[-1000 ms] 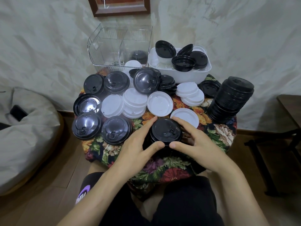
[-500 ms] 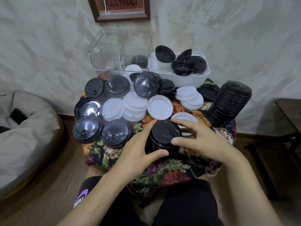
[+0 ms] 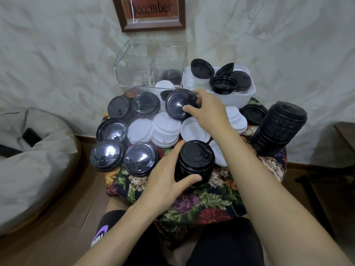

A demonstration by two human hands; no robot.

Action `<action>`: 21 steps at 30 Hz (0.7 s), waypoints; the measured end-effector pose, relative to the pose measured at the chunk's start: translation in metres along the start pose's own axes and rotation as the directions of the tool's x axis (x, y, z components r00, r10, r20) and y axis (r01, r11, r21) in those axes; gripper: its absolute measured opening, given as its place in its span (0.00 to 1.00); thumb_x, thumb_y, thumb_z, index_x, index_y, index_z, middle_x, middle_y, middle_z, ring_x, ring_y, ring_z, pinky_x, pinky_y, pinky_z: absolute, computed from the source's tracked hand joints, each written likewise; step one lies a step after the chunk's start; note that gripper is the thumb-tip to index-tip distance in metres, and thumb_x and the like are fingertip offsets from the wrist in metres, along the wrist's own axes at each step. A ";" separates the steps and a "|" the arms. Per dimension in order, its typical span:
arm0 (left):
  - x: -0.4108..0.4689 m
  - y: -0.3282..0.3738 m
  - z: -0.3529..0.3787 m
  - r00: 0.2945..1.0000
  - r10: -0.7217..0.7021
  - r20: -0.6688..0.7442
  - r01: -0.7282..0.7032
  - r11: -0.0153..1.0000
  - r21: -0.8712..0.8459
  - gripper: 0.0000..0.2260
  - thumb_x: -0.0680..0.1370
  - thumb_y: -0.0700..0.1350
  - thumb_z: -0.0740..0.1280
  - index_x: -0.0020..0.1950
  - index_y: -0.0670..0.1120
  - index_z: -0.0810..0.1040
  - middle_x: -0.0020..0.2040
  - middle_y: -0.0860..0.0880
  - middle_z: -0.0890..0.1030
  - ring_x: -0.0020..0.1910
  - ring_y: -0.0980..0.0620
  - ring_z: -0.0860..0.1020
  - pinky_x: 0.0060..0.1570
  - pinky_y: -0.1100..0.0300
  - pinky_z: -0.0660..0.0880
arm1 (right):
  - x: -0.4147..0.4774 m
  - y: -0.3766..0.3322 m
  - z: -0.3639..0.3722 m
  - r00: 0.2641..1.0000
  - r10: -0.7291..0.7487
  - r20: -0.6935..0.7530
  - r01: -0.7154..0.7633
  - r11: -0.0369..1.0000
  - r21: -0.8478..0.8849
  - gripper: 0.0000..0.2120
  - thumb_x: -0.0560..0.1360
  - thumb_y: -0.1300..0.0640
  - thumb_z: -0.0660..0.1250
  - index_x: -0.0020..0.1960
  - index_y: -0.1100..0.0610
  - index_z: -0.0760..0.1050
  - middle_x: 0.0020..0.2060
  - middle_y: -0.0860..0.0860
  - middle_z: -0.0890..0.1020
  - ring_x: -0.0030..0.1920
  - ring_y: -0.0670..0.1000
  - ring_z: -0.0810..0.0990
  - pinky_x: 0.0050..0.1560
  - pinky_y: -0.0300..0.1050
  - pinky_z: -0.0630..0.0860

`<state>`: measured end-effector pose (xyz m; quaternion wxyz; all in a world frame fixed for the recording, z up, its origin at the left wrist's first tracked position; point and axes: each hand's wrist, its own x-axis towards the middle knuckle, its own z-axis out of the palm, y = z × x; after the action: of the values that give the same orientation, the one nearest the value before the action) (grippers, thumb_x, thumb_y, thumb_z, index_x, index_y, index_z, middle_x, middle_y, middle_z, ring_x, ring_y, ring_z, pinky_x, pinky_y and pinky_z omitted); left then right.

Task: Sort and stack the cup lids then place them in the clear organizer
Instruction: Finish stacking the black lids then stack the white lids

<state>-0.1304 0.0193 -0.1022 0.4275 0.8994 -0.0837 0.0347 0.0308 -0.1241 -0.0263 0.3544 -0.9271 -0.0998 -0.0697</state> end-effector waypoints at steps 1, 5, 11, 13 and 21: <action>0.000 0.000 0.000 1.000 0.001 0.004 -0.001 1.000 0.007 0.43 0.74 0.70 0.68 0.84 0.63 0.51 0.80 0.64 0.64 0.77 0.62 0.63 0.73 0.60 0.64 | 0.004 0.001 0.003 1.000 0.017 -0.007 -0.017 1.000 -0.002 0.24 0.77 0.47 0.74 0.70 0.52 0.75 0.51 0.49 0.81 0.55 0.54 0.80 0.54 0.51 0.77; 0.001 -0.003 0.001 1.000 0.010 0.005 -0.010 0.999 0.030 0.43 0.74 0.72 0.66 0.83 0.64 0.50 0.80 0.63 0.64 0.77 0.61 0.64 0.73 0.59 0.64 | 0.006 0.006 0.005 0.997 0.076 -0.012 -0.073 0.982 0.172 0.18 0.77 0.50 0.75 0.64 0.52 0.77 0.42 0.47 0.78 0.47 0.50 0.79 0.49 0.49 0.76; 0.000 -0.003 0.001 1.000 0.027 -0.006 -0.027 1.000 0.016 0.42 0.75 0.70 0.68 0.82 0.67 0.48 0.79 0.65 0.64 0.76 0.63 0.64 0.72 0.59 0.66 | -0.032 0.013 -0.033 0.992 0.102 0.077 -0.127 0.866 0.484 0.14 0.79 0.54 0.73 0.63 0.45 0.77 0.38 0.50 0.76 0.34 0.40 0.75 0.40 0.35 0.73; 0.001 -0.001 0.001 0.999 0.031 -0.010 -0.031 0.999 0.022 0.43 0.74 0.70 0.68 0.83 0.66 0.48 0.78 0.66 0.65 0.75 0.65 0.65 0.68 0.63 0.66 | -0.056 0.016 -0.046 0.980 0.065 0.187 -0.151 0.856 0.495 0.13 0.80 0.55 0.72 0.61 0.42 0.79 0.37 0.50 0.74 0.32 0.42 0.73 0.36 0.34 0.71; 0.001 -0.004 0.003 1.000 0.004 -0.006 -0.004 1.000 0.012 0.44 0.74 0.69 0.69 0.84 0.63 0.50 0.75 0.64 0.70 0.72 0.64 0.68 0.64 0.68 0.65 | -0.115 0.035 -0.037 0.955 0.099 0.279 -0.186 0.933 0.308 0.12 0.78 0.50 0.72 0.61 0.45 0.81 0.42 0.56 0.78 0.36 0.46 0.73 0.40 0.37 0.71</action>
<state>-0.1285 0.0194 -0.1069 0.4223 0.9017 -0.0839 0.0386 -0.0752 -0.1900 -0.0447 0.4928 -0.8604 -0.0875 0.0959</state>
